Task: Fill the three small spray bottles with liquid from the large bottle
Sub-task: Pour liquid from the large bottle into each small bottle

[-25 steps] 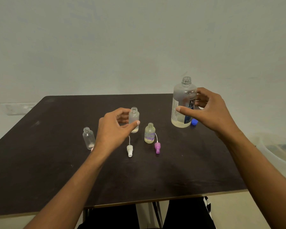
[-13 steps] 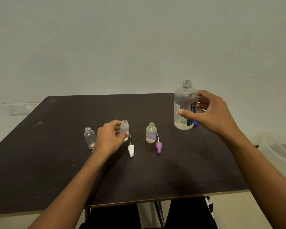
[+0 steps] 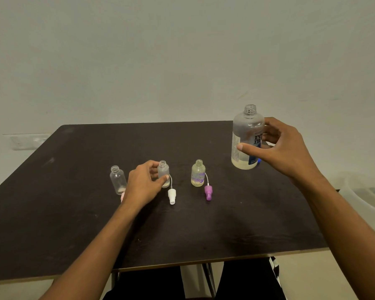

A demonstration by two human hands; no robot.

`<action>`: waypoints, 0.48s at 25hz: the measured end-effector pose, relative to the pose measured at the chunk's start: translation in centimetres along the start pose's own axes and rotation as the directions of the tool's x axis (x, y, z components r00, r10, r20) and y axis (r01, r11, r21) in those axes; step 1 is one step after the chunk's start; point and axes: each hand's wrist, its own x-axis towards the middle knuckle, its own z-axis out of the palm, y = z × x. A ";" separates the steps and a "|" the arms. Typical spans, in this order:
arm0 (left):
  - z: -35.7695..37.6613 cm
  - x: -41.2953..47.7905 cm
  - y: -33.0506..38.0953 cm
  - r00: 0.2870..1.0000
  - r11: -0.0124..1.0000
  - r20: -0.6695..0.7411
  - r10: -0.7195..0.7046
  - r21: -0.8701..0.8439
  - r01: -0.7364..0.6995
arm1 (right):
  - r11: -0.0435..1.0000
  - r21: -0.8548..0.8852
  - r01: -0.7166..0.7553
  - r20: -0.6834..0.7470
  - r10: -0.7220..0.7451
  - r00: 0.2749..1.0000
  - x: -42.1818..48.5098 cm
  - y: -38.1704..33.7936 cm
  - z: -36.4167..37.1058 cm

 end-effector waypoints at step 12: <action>-6.4 -2.4 2.6 0.959 0.962 -0.191 0.208 -0.141 -0.236 | 0.998 0.058 0.015 0.008 -0.015 1.000 -0.1 -0.7 0.6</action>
